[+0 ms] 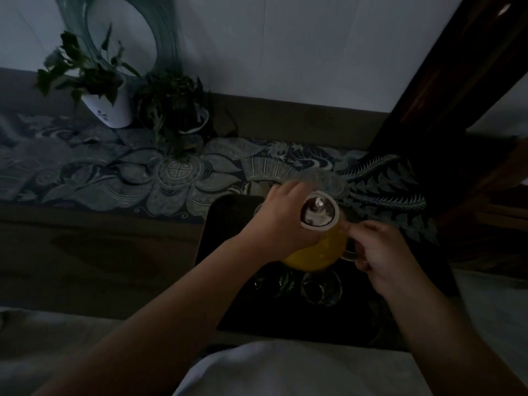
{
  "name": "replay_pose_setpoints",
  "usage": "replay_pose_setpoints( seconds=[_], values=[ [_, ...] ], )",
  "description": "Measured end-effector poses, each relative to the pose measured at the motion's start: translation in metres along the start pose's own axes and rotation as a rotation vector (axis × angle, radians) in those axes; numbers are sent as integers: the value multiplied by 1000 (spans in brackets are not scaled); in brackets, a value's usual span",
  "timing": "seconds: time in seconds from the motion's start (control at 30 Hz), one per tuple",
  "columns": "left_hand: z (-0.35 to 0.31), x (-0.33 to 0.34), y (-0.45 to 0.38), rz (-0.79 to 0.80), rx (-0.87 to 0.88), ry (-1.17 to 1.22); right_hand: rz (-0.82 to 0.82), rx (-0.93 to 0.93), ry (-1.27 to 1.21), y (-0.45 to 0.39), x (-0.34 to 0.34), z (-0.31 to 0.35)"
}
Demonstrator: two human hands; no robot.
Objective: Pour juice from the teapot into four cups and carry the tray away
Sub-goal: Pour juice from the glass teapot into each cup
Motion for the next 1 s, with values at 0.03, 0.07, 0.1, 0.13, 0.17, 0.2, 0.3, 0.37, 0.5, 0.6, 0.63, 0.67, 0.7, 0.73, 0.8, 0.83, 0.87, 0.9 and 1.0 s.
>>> replay_pose_setpoints(
  seconds=[0.03, 0.07, 0.1, 0.13, 0.17, 0.2, 0.3, 0.37, 0.5, 0.6, 0.63, 0.67, 0.7, 0.73, 0.8, 0.83, 0.87, 0.9, 1.0],
  values=[
    [-5, 6, -2, -8, -16, 13, 0, -3, 3, -2, -8, 0],
    [-9, 12, -3, -22, -21, 28, 1, -8, 14, -3, -15, 0],
    [-12, 18, -5, -39, -21, 42, 4, -13, 31, -4, -21, 1],
    [-16, 24, -5, -57, -22, 54, 10, -15, 50, -5, -26, 3],
    [-20, 29, -5, -74, -31, 67, 15, -16, 68, -5, -31, 5],
    [-23, 33, -5, -94, -42, 78, 17, -17, 81, -6, -35, 7],
    [-27, 44, -5, -137, -75, 104, 13, -3, 101, -8, -41, 10],
    [-28, 50, -7, -148, -82, 114, 7, 10, 110, -9, -42, 12],
    [-23, 57, -8, -168, -98, 134, -4, 33, 129, -13, -42, 13],
    [-18, 60, -9, -174, -132, 160, 4, 43, 152, -17, -40, 13],
    [-16, 60, -9, -175, -139, 170, 5, 45, 157, -18, -38, 14],
    [-15, 61, -9, -174, -142, 179, 7, 48, 160, -19, -37, 14],
    [-13, 62, -9, -173, -141, 186, 9, 52, 164, -19, -36, 14],
    [-11, 62, -10, -173, -141, 189, 10, 54, 168, -20, -35, 14],
    [-7, 62, -11, -171, -143, 190, 2, 56, 177, -23, -33, 14],
    [-5, 63, -12, -168, -148, 195, 0, 58, 182, -23, -32, 14],
    [-4, 63, -12, -164, -154, 201, 3, 64, 187, -23, -31, 14],
    [-3, 63, -12, -160, -157, 207, 3, 71, 190, -24, -30, 14],
    [0, 63, -14, -166, -154, 215, -2, 83, 189, -24, -28, 15]
  ],
)
Point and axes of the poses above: each hand's wrist, its own y-axis away from the middle knuckle, its own x-axis out of the palm, z = x × y, the point moved 2 cm from there along -y, towards the middle knuckle, and after that the axes turned 9 degrees about -y, right-handed, at the moved point
